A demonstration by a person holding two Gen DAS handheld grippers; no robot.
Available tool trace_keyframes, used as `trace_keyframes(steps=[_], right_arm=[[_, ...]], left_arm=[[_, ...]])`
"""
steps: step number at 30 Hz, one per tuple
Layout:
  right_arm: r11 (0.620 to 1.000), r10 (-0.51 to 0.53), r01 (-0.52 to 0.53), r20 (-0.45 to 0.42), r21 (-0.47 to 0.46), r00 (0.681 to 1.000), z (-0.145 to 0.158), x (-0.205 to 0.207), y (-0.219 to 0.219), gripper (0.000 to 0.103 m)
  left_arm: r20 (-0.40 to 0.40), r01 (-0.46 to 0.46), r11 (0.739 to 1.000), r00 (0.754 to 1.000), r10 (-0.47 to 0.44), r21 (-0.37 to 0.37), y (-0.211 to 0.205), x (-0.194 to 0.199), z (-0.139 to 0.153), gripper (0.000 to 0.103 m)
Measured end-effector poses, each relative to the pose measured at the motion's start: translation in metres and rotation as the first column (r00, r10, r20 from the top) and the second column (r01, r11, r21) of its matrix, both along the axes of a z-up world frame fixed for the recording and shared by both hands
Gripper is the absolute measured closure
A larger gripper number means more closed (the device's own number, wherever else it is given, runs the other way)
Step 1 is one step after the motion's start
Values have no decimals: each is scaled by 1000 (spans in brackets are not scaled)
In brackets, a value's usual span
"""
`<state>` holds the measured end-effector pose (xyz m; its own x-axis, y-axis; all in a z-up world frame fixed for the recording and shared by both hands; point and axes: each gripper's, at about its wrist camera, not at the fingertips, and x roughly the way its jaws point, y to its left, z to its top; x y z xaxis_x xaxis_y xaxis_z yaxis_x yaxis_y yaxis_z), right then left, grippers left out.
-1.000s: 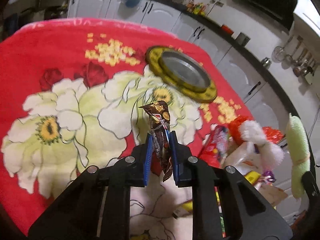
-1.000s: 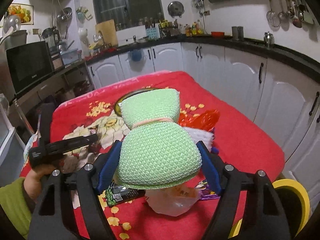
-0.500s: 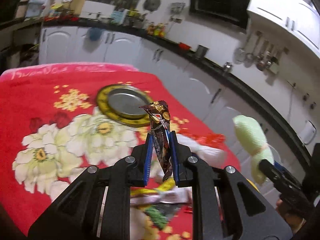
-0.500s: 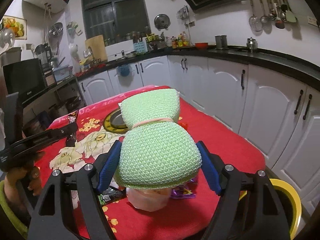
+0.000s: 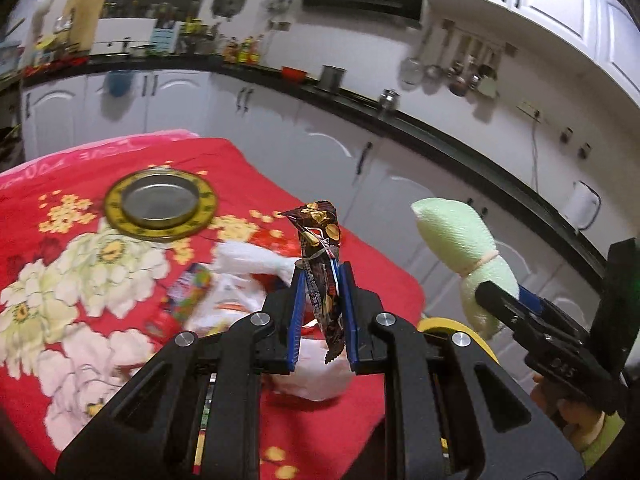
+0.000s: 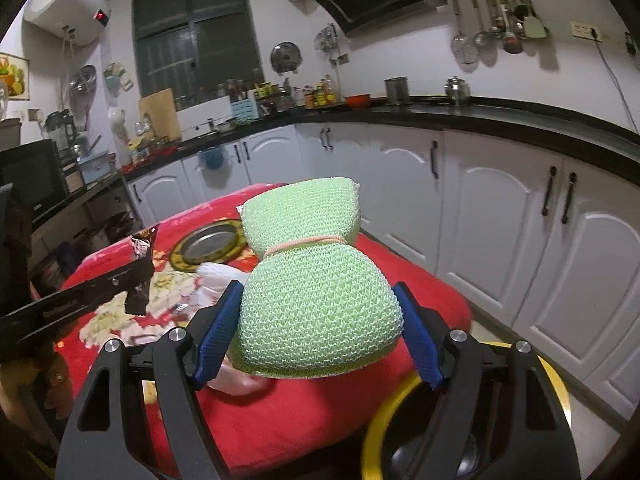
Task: Collect trash
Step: 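Carry the green sponge with the right tool over the yellow-rimmed bin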
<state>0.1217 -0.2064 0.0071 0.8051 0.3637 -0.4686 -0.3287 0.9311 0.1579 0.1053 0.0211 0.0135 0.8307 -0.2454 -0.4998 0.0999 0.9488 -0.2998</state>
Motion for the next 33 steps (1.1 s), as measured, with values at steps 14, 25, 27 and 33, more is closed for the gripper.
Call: trace_keyframes(steps=[14,25,27,33], right_arm=[[986,-157,153,-75,-64,985,-38,-17,-76,30],[969,-236,220,-147,-118,961,-70,-29,-124,30],[966,-246,227,-161,-127,956,-75,-29,-132,30],[960,-263,235,-207,-154,942,-93,-36,-145,30]], left_arm=[[-16,171,985,985,-171,2,-75,14,-11,91],[-78,325,946,943,-323,16,-148,32,-35,91],[-92,349,937,934,-345,22,-159,34,-40,91],[-138,405,914,907,-397,33,-188,41,-56,91]])
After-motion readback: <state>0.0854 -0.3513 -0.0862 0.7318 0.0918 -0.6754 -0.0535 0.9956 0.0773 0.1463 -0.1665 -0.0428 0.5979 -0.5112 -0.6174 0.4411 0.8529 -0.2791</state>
